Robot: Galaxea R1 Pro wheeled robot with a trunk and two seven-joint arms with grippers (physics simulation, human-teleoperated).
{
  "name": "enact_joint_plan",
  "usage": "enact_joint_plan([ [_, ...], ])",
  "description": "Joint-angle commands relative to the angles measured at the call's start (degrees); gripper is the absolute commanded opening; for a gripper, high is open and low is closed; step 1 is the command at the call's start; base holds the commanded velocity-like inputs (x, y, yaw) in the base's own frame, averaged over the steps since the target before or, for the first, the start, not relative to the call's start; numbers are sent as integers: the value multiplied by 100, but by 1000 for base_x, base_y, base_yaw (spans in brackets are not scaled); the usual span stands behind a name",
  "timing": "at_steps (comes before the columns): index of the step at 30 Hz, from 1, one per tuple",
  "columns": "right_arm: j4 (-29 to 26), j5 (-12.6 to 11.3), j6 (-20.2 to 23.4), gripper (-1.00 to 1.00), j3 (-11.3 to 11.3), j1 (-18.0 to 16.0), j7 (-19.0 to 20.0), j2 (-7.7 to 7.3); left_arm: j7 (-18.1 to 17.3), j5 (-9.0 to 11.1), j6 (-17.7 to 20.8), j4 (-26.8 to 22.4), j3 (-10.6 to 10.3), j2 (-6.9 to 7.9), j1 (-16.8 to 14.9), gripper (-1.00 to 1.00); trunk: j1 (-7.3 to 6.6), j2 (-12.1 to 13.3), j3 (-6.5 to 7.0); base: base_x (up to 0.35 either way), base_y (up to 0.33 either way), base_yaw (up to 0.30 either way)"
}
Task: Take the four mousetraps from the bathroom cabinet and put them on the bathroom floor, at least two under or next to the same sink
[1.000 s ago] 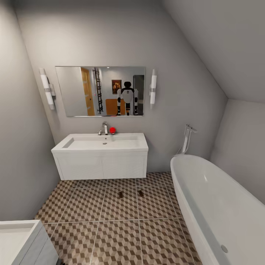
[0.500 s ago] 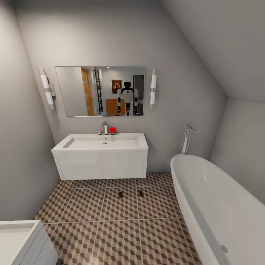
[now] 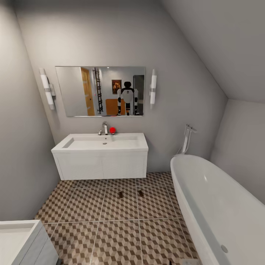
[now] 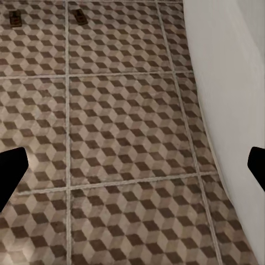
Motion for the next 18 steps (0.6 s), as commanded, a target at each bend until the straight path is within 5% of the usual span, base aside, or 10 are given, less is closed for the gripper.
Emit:
enact_joint_plan([
  [1,-16,-43,3,100,53,-2,-25,-2,2,36,-34,23,-49,-5,-6,100,2,-4,-2,0,0,0],
  [10,-51,-48,32,100,61,-2,-18,-5,-22,35,-42,27,-51,0,-8,100,2,-4,-2,-11,0,0],
  [18,-52,-48,34,100,61,-2,-18,-4,-29,35,-43,27,-51,1,-5,100,2,-4,-2,-261,0,0],
])
